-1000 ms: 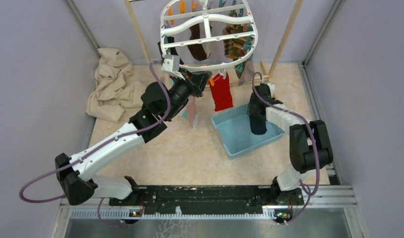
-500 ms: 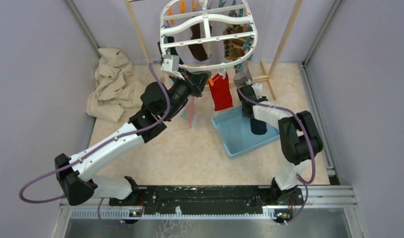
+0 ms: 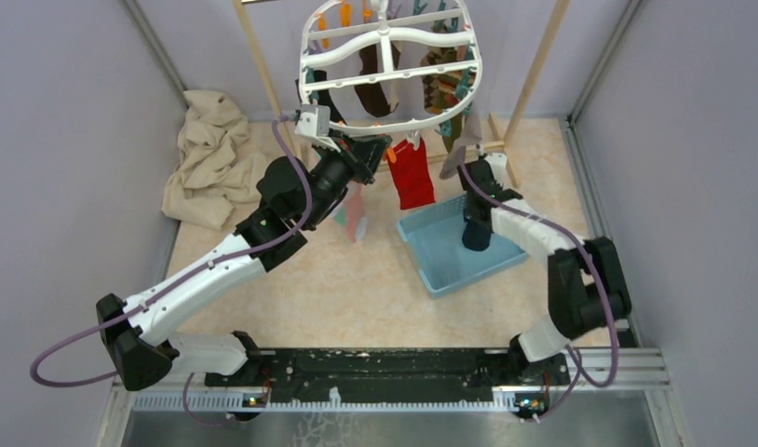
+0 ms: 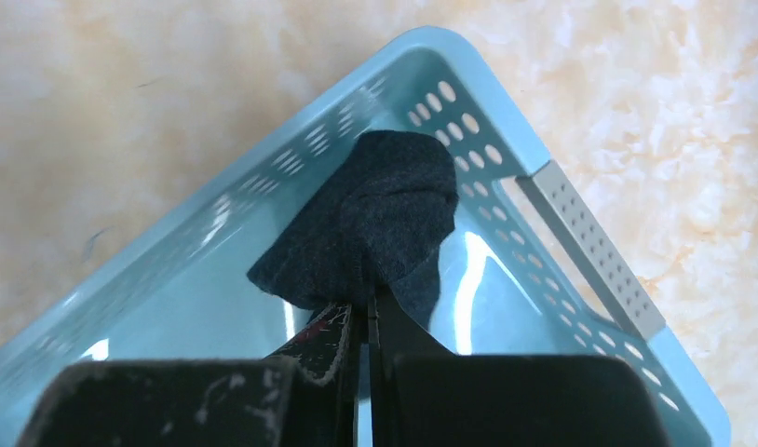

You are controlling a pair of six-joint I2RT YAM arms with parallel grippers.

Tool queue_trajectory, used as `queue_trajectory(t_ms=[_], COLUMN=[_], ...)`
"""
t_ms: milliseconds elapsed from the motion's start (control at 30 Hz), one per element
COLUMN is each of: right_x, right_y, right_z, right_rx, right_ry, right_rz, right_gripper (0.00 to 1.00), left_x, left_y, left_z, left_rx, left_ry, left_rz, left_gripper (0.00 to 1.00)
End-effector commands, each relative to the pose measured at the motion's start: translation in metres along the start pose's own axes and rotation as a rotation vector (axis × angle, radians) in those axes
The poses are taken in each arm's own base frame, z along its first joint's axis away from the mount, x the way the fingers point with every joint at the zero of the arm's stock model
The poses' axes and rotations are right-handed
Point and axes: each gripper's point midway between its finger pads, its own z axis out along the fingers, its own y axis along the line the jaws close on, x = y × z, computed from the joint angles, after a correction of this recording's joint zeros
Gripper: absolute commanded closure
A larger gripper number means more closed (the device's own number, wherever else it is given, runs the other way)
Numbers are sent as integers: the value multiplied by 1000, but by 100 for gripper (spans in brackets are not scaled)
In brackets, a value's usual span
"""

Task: Clip the socks to the hanger
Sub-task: Adjust the sock in the bin.

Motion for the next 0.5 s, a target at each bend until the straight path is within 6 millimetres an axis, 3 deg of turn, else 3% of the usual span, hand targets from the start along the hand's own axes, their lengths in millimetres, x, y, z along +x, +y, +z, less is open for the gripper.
queue_trajectory(t_ms=[0, 200, 467], right_x=[-39, -33, 6], right_y=[32, 75, 101], right_z=[-60, -138, -210], right_rx=[-365, -850, -1333], right_ry=[-157, -160, -52], right_rz=[18, -15, -83], right_gripper=[100, 100, 100], left_x=[6, 8, 6], left_y=[-4, -9, -10], left_z=[-3, 0, 1], left_rx=[29, 49, 51], left_ry=[24, 31, 25], left_rz=[-1, -13, -20], left_gripper=[100, 100, 100])
